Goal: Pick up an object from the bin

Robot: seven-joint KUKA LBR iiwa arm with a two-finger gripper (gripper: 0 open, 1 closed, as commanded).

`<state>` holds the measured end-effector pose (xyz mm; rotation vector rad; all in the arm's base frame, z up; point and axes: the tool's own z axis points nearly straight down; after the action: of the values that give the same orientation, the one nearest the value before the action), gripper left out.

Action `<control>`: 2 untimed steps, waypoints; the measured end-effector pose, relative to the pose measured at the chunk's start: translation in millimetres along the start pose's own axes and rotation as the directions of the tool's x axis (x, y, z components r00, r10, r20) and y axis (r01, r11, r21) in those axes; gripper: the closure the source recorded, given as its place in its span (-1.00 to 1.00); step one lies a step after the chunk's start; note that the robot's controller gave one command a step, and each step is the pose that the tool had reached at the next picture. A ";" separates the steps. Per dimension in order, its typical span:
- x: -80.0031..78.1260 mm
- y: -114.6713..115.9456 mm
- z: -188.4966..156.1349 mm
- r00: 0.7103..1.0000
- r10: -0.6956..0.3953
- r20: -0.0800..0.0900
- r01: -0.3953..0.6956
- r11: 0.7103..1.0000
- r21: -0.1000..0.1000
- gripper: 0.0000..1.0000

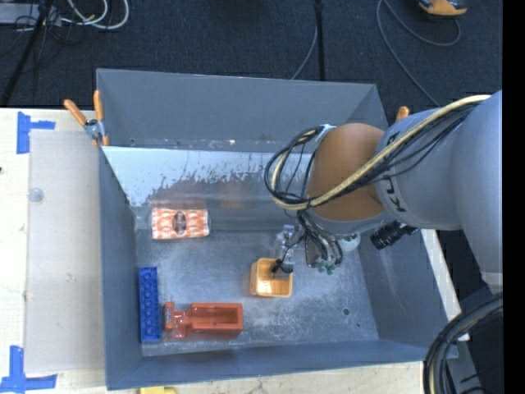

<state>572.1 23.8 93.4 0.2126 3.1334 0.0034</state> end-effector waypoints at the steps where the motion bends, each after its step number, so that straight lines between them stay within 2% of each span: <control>1: 1.2 -0.2 -7.5 1.000 0.000 -0.005 0.000 1.000 0.001 1.00; 2: 1.9 -0.5 -24.8 1.000 0.000 -0.007 0.000 1.000 0.001 1.00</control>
Offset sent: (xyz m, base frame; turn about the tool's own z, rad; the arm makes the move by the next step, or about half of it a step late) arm 0.0000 0.0000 0.0591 0.0000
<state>570.1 23.6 118.2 0.2134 3.1407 0.0032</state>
